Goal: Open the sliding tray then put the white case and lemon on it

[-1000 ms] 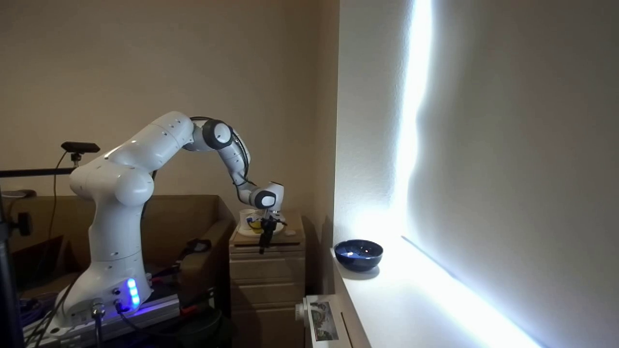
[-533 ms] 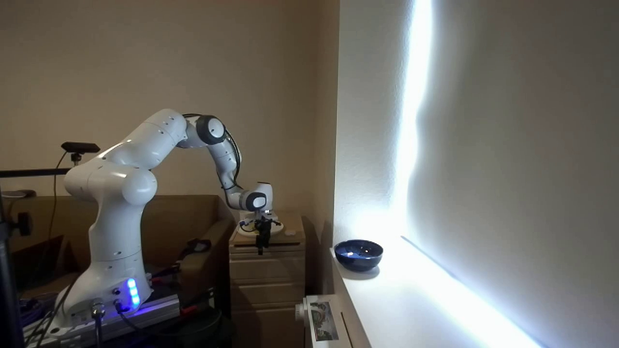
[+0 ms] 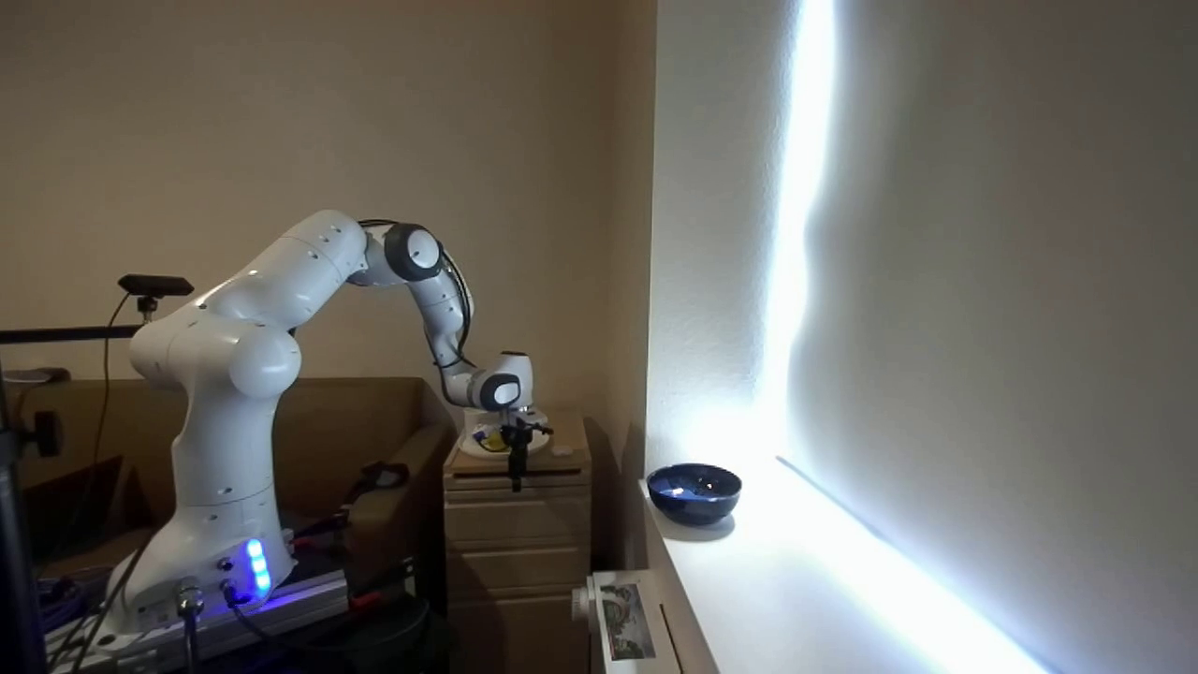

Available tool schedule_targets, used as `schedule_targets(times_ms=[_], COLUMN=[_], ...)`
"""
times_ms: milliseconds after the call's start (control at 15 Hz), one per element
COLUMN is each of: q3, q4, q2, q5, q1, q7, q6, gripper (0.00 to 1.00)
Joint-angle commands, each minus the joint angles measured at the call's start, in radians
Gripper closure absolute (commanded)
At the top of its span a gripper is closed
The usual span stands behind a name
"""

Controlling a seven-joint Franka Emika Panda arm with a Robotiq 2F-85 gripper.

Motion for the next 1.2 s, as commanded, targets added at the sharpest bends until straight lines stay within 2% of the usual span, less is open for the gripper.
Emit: schedule_targets(times_ms=[0,200,333,533,733,933,1133], q3=[0.000,-0.002,0.055,0.174,0.220,0.161,0.009], q4=[0.006,0.007,0.067,0.075,0.092,0.102,0.111], q2=[0.004,0.009,0.060,0.083,0.097,0.082,0.059], q5=[-0.002,-0.004,0.028,0.110,0.161,0.135,0.040], q1=[0.000,0.000,-0.052,-0.170,-0.222,-0.165,-0.010], q7=[-0.018,-0.040,-0.076,-0.190,-0.300,-0.320,-0.215], q6=[0.017,0.030,0.030,0.083,0.068,0.020,-0.038], gripper=[0.00,0.00,0.00,0.00,0.00,0.00,0.00])
